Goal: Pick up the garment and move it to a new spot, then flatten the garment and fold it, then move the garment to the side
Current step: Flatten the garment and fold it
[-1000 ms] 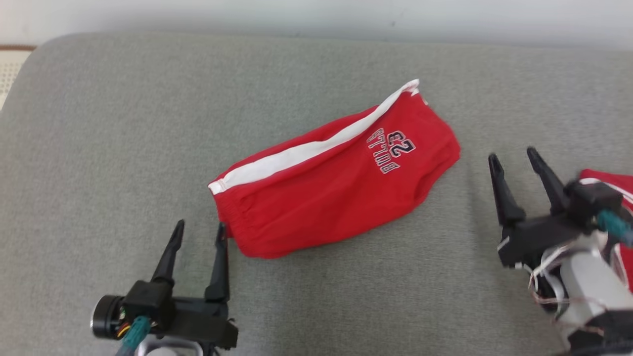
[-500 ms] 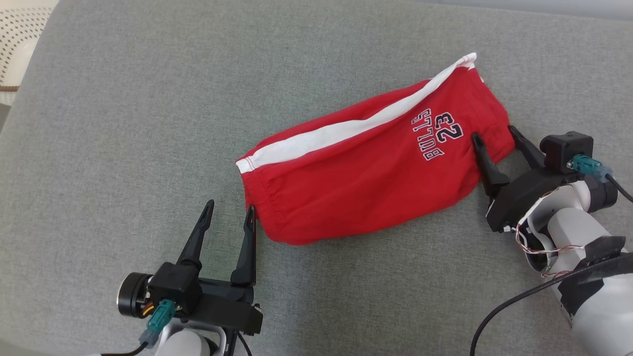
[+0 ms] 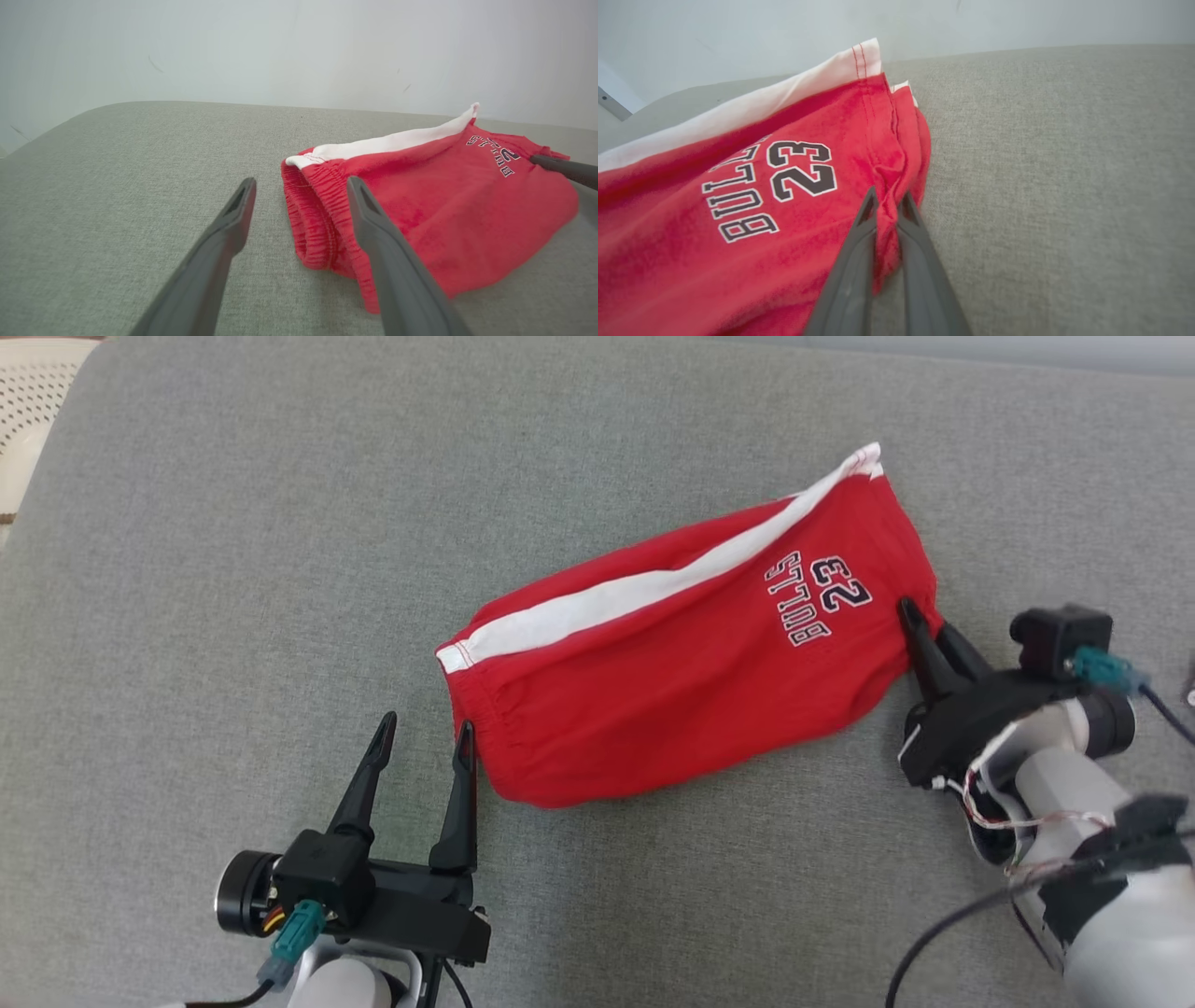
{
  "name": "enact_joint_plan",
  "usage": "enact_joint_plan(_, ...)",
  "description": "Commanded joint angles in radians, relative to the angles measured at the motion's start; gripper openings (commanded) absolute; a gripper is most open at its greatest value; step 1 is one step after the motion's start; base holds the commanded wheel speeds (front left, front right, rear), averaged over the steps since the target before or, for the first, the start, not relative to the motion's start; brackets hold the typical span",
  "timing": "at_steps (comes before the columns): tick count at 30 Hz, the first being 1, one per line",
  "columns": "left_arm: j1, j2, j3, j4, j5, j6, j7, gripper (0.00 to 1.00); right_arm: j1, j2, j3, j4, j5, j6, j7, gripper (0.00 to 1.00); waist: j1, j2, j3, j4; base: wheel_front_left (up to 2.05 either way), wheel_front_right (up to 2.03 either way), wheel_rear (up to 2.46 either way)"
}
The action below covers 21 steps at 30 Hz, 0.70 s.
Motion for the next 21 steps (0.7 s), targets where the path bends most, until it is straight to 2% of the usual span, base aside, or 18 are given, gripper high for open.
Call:
enact_joint_plan(1,0.012,0.001,0.007,0.006,0.009,-0.001,-0.003,1.00,0.067,-0.007,-0.010,-0.024,0.020,-0.001,-0.020,0.00,-0.0001,-0.0001,-0.017,-0.013,0.00,0.00,0.00)
enact_joint_plan(5,0.028,0.006,0.019,0.004,0.012,-0.003,-0.003,1.00,0.171,-0.026,-0.086,-0.150,0.018,-0.001,-0.044,0.00,-0.0001,-0.0001,-0.038,-0.034,0.00,0.00,0.00)
enact_joint_plan(9,0.042,0.017,0.036,-0.001,0.015,-0.004,-0.003,1.00,0.329,-0.020,-0.219,-0.304,-0.032,-0.001,-0.046,0.00,-0.0001,-0.0001,-0.055,-0.064,0.00,0.00,0.00)
enact_joint_plan(10,0.042,0.017,0.036,-0.001,0.015,-0.004,-0.003,1.00,0.329,-0.020,-0.219,-0.304,-0.032,-0.001,-0.046,0.00,-0.0001,-0.0001,-0.055,-0.064,0.00,0.00,0.00)
enact_joint_plan(16,0.060,0.033,0.051,-0.002,0.014,-0.005,-0.003,1.00,0.553,0.045,-0.396,-0.481,-0.131,-0.001,-0.046,0.00,-0.0001,-0.0001,-0.076,-0.101,0.00,0.00,0.00)
enact_joint_plan(21,0.063,0.039,0.055,0.001,0.010,-0.005,-0.003,1.00,0.619,0.087,-0.464,-0.563,-0.204,-0.001,-0.016,0.00,-0.0001,-0.0001,-0.086,-0.114,0.00,0.00,0.00)
